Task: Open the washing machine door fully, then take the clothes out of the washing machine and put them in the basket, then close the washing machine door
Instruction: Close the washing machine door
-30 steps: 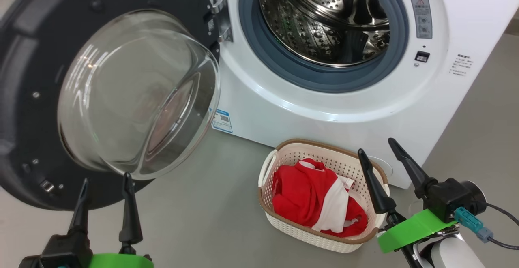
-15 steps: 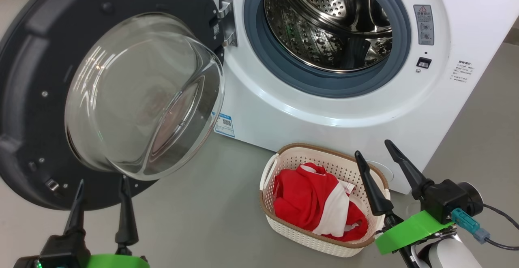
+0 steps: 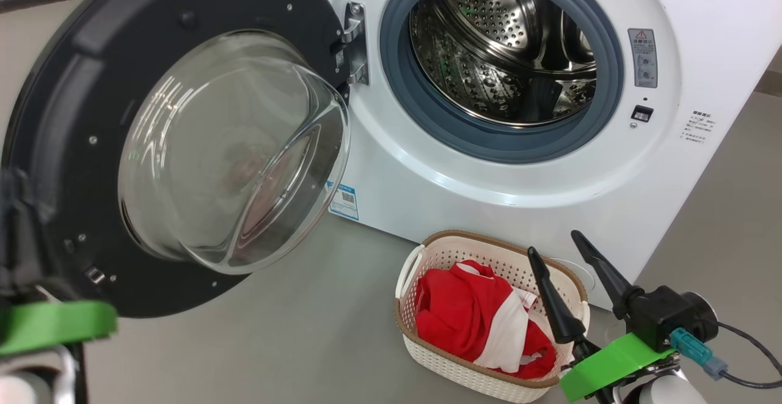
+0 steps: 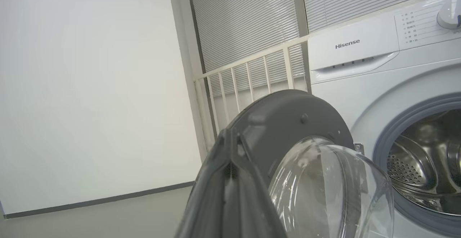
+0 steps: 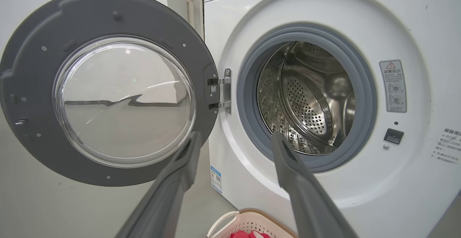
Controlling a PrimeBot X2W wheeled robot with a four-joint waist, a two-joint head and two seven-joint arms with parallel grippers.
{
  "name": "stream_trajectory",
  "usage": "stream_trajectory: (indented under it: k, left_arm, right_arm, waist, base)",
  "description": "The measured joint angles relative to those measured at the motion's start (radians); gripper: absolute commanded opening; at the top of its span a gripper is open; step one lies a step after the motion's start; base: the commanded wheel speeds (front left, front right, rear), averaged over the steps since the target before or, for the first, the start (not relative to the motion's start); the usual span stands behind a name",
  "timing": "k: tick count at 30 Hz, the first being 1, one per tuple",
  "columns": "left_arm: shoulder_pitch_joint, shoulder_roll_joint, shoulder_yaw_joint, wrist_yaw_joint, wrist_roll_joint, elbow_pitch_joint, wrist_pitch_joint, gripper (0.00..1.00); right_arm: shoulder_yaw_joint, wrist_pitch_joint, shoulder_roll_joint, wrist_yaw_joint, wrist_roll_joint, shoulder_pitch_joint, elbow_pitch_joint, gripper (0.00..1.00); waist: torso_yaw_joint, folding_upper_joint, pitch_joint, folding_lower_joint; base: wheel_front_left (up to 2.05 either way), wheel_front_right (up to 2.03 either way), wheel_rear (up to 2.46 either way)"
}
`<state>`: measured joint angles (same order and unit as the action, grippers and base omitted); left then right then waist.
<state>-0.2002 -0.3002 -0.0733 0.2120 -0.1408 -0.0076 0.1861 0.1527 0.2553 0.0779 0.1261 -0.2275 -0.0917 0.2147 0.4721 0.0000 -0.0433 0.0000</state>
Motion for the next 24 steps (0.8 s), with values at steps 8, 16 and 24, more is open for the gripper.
stream_trajectory:
  k: [8,16,24]
  left_arm:
    - [-0.194,-0.003,-0.126,-0.038,-0.197,0.124,0.006,0.0]
    - [-0.44,-0.012,-0.261,-0.087,-0.436,0.484,-0.082,0.0]
    - [-0.6,-0.03,-0.34,-0.109,-0.629,0.719,-0.347,0.0]
  right_arm:
    - [0.023,0.0,0.005,0.0,-0.002,0.003,0.006,1.0]
    - [0.036,0.0,0.026,0.0,-0.012,-0.001,0.01,1.0]
    - [0.054,-0.006,0.039,0.0,-0.019,-0.002,0.014,1.0]
  waist:
    - [-0.013,0.0,0.012,0.0]
    - [-0.03,0.0,0.037,0.0]
    - [-0.039,0.0,0.063,0.0]
  base:
    - [0.0,0.0,0.0]
    - [0.0,0.0,0.0]
    - [0.0,0.0,0.0]
